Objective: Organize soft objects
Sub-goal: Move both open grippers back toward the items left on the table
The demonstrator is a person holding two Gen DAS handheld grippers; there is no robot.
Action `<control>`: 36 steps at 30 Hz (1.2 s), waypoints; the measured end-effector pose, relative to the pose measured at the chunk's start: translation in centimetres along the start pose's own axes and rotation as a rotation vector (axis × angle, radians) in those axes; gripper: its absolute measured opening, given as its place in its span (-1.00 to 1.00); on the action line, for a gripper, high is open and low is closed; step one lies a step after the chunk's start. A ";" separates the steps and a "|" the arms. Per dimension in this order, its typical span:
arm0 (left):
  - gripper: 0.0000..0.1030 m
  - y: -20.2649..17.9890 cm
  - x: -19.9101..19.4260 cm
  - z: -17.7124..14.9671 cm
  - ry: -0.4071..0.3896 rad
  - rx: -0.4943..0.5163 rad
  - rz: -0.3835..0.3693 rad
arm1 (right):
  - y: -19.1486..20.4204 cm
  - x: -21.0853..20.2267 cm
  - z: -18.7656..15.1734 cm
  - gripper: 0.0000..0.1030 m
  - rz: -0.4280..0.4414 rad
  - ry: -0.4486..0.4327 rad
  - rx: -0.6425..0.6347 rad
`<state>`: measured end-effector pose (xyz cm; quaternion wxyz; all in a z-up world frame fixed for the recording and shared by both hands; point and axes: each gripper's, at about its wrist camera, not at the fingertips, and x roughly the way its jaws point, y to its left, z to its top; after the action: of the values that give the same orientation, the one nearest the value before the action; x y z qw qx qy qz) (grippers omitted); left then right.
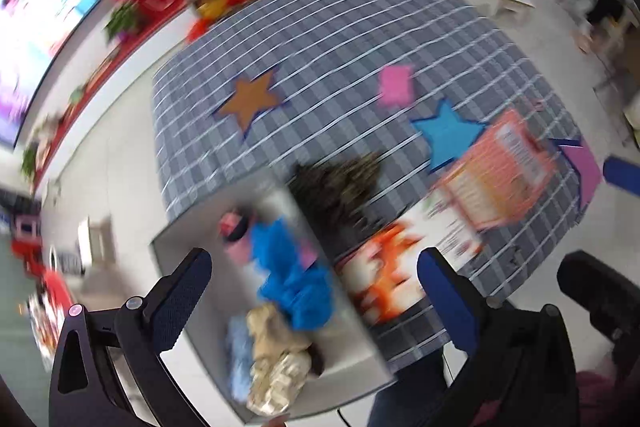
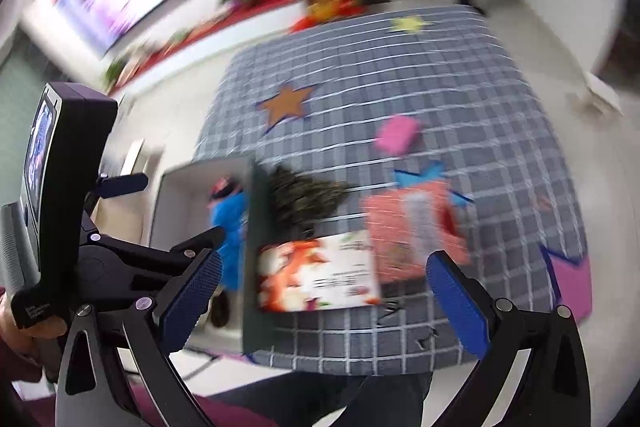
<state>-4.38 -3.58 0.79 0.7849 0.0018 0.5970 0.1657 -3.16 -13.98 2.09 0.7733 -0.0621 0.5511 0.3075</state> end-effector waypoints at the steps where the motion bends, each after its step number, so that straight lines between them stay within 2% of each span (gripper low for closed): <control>1: 0.99 -1.2 0.0 0.9 -0.004 0.030 -0.010 | -1.3 -0.5 -0.2 1.00 -0.013 -0.019 0.044; 5: 0.99 -5.5 0.1 3.3 -0.017 0.124 -0.036 | -6.8 -2.5 -1.6 1.00 -0.080 -0.092 0.252; 9: 0.99 -9.2 0.0 4.9 -0.016 0.190 -0.057 | -11.0 -3.6 -2.8 1.00 -0.108 -0.125 0.409; 15: 0.99 -11.8 0.1 6.4 -0.018 0.222 -0.051 | -14.7 -4.0 -4.3 1.00 -0.117 -0.119 0.528; 23: 0.99 -11.5 0.5 7.0 -0.013 0.194 -0.040 | -16.3 -3.0 -4.7 1.00 -0.096 -0.083 0.569; 30: 0.99 -9.7 1.4 6.8 0.024 0.122 -0.031 | -16.9 -1.8 -4.1 1.00 -0.080 -0.037 0.569; 36: 0.99 -7.6 0.8 6.7 -0.004 0.032 -0.038 | -19.3 -1.9 -4.0 1.00 -0.077 -0.011 0.612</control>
<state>4.07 -9.26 0.42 0.7889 0.0034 0.5980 0.1413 3.67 -31.96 -2.48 0.7701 0.1546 0.6111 0.0979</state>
